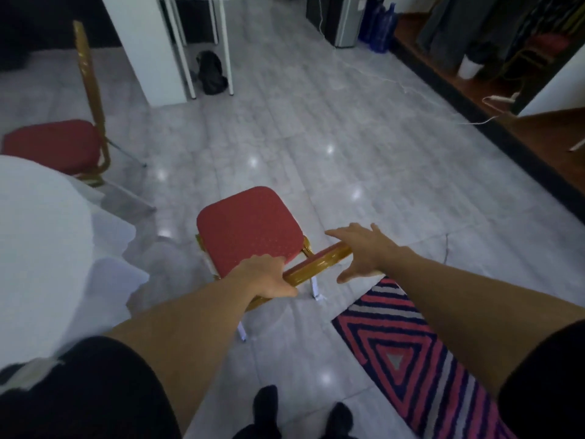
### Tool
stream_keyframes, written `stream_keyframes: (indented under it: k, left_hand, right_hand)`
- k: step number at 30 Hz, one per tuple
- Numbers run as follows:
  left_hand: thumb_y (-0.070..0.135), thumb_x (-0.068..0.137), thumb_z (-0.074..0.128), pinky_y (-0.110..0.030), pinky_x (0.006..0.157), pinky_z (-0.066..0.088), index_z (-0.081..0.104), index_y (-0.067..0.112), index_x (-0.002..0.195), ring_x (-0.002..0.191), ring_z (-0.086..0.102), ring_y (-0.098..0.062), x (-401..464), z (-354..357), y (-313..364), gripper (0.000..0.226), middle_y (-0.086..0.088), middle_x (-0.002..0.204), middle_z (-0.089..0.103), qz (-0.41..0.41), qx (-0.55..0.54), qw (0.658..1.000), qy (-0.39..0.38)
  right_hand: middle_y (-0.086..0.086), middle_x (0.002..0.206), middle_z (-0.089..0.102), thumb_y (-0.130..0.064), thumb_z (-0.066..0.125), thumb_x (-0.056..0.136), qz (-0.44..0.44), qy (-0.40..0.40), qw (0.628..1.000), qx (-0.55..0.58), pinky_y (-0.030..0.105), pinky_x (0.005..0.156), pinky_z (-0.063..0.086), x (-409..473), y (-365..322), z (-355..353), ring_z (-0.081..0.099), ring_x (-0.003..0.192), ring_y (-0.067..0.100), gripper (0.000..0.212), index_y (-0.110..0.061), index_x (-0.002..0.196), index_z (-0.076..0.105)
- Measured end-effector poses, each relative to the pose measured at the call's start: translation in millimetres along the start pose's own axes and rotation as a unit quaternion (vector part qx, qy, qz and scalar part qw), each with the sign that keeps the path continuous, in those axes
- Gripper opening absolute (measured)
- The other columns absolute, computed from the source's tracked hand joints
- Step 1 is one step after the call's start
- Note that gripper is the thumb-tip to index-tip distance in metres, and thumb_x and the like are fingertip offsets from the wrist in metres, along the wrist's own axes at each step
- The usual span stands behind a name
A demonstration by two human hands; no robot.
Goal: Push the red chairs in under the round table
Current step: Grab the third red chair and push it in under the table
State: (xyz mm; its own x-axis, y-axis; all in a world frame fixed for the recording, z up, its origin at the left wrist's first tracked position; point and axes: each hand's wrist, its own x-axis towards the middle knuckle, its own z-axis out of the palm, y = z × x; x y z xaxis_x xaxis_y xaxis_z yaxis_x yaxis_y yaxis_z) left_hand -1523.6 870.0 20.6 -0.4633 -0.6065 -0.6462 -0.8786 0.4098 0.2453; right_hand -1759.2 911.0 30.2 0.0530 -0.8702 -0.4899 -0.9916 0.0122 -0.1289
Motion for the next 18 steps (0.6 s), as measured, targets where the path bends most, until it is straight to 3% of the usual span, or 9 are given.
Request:
stream_keyframes:
  k: [3, 6, 9, 11, 18]
  left_hand:
    - [0.048, 0.087, 0.061, -0.041, 0.091, 0.052, 0.058, 0.027, 0.135, 0.107, 0.066, -0.032, 7.9, 10.2, 5.1, 0.053, -0.007, 0.12, 0.068, -0.027, -0.012, 1.0, -0.001]
    - [0.031, 0.086, 0.061, -0.043, 0.096, 0.053, 0.055, 0.029, 0.143, 0.113, 0.065, -0.032, 14.3, 28.3, 11.9, 0.057, -0.008, 0.126, 0.067, -0.067, -0.046, 0.997, 0.007]
    - [0.021, 0.088, 0.057, -0.041, 0.102, 0.05, 0.048, 0.03, 0.151, 0.122, 0.06, -0.033, 17.2, 34.1, 17.7, 0.064, -0.011, 0.135, 0.062, -0.103, -0.09, 0.991, 0.005]
    - [0.018, 0.089, 0.055, -0.04, 0.103, 0.049, 0.047, 0.028, 0.152, 0.122, 0.06, -0.032, 17.4, 35.0, 20.7, 0.064, -0.012, 0.137, 0.061, -0.116, -0.094, 0.989, 0.006]
    - [0.015, 0.089, 0.053, -0.037, 0.096, 0.051, 0.06, 0.022, 0.136, 0.111, 0.062, -0.031, 4.7, 53.9, 53.1, 0.048, -0.01, 0.119, 0.064, -0.162, -0.105, 0.981, 0.024]
  right_hand:
    - [-0.003, 0.157, 0.054, -0.047, 0.089, 0.081, -0.05, -0.028, 0.998, -0.029, 0.064, 0.128, 0.011, 21.6, 7.7, 8.4, 0.036, 0.153, 0.028, 0.096, -0.04, 0.161, 0.035]
    - [-0.007, 0.124, 0.072, -0.034, 0.082, 0.09, -0.105, -0.02, 0.993, -0.049, 0.057, 0.123, 0.029, 43.9, 17.3, 16.9, 0.062, 0.125, 0.022, 0.058, -0.044, 0.142, 0.058]
    - [-0.007, 0.099, 0.076, -0.015, 0.068, 0.097, -0.147, -0.024, 0.987, -0.054, 0.043, 0.091, 0.061, 58.3, 23.5, 21.4, 0.073, 0.088, 0.019, 0.038, -0.043, 0.123, 0.072]
    - [-0.004, 0.093, 0.073, -0.013, 0.065, 0.096, -0.148, -0.016, 0.987, -0.06, 0.041, 0.078, 0.063, 65.1, 27.3, 25.0, 0.069, 0.077, 0.018, 0.034, -0.038, 0.117, 0.075]
    - [-0.004, 0.086, 0.07, -0.022, 0.066, 0.085, -0.21, -0.026, 0.968, -0.131, 0.036, 0.068, 0.06, 83.4, 52.2, 36.6, 0.066, 0.07, 0.018, 0.021, -0.03, 0.103, 0.074]
